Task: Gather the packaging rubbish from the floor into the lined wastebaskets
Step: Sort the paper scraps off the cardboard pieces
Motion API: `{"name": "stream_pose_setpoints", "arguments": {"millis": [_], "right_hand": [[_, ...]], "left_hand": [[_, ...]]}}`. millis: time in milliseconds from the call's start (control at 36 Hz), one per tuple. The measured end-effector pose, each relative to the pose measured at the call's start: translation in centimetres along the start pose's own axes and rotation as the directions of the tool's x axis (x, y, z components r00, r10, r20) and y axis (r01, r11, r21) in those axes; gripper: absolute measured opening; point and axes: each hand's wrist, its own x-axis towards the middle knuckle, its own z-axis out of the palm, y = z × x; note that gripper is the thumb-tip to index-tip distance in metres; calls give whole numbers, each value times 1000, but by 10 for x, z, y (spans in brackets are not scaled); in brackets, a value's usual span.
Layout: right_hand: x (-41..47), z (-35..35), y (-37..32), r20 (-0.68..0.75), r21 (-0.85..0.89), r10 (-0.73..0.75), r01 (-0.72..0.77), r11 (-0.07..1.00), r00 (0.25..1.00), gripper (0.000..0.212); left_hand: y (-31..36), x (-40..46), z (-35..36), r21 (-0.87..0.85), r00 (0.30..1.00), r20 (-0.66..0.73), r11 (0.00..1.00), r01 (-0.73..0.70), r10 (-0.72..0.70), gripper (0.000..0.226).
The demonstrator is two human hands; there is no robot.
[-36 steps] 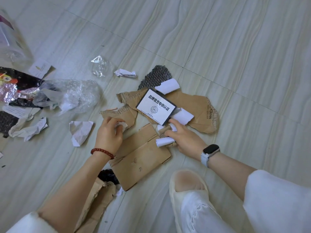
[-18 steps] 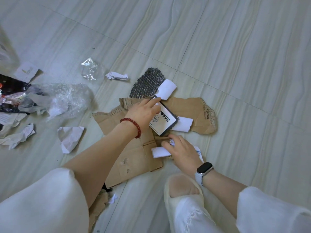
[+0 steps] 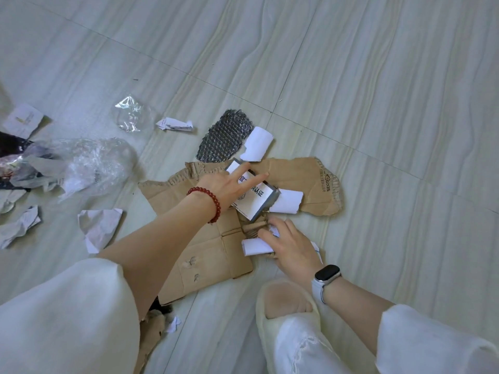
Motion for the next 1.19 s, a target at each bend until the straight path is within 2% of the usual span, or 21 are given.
{"name": "stream_pose_setpoints", "arguments": {"millis": [83, 167, 250, 333, 417, 500, 556, 667, 722, 750, 833, 889, 944, 1028, 1139, 1194], "right_hand": [[-1, 0, -2, -21, 18, 14, -14, 1000, 1000, 65], [2, -2, -7, -4, 32, 82, -82, 996, 997, 58], [5, -3, -8, -9, 28, 109, -109, 994, 994, 57], [8, -4, -7, -25, -12, 58, -59, 998, 998, 55], [9, -7, -3, 14, -29, 5, -4, 1000, 1000, 57], [7, -14, 0, 49, 118, -45, 38, 992, 998, 60], [5, -23, 0, 9, 242, -40, 37, 969, 999, 54], [8, -52, 0, -89, 460, 58, -10, 888, 994, 38], [13, -67, 5, -51, 542, 151, -100, 834, 987, 43], [17, -73, 10, 24, 552, 200, -179, 815, 980, 53], [29, -81, 23, 268, 418, 259, -354, 836, 928, 83], [37, -76, 30, 394, 304, 288, -419, 855, 873, 81], [44, -69, 33, 448, 229, 292, -424, 876, 845, 71], [48, -56, 31, 393, 143, 311, -392, 909, 865, 53], [48, -56, 17, 252, -79, 398, -391, 917, 882, 41], [46, -57, 14, 198, -87, 382, -372, 924, 903, 39]], "left_hand": [[2, -8, -7, -49, 992, -116, 998, 44, -49, 94], [-3, -17, -10, -183, 968, -204, 977, 111, -148, 69], [-12, -27, -3, -330, 916, -291, 928, 173, -274, 54], [-19, -37, 2, -417, 865, -346, 886, 204, -362, 35], [-22, -44, 4, -481, 849, -333, 848, 222, -411, 27], [-26, -50, 4, -546, 832, -264, 787, 289, -488, 28], [-30, -57, 5, -622, 823, -239, 732, 278, -515, 25], [-31, -75, 4, -783, 779, -242, 591, 195, -578, 23], [-31, -83, 6, -835, 766, -196, 514, 197, -613, 25], [-31, -87, 8, -859, 761, -168, 471, 199, -627, 27], [-35, -100, 16, -876, 751, -152, 440, 199, -643, 26], [-37, -108, 22, -870, 750, -162, 452, 199, -642, 21], [-39, -115, 28, -856, 753, -168, 474, 209, -636, 17], [-39, -123, 33, -842, 748, -126, 469, 268, -652, 21], [-39, -129, 41, -838, 699, -89, 433, 333, -710, 20], [-41, -132, 46, -854, 681, -62, 392, 342, -730, 19]]}}
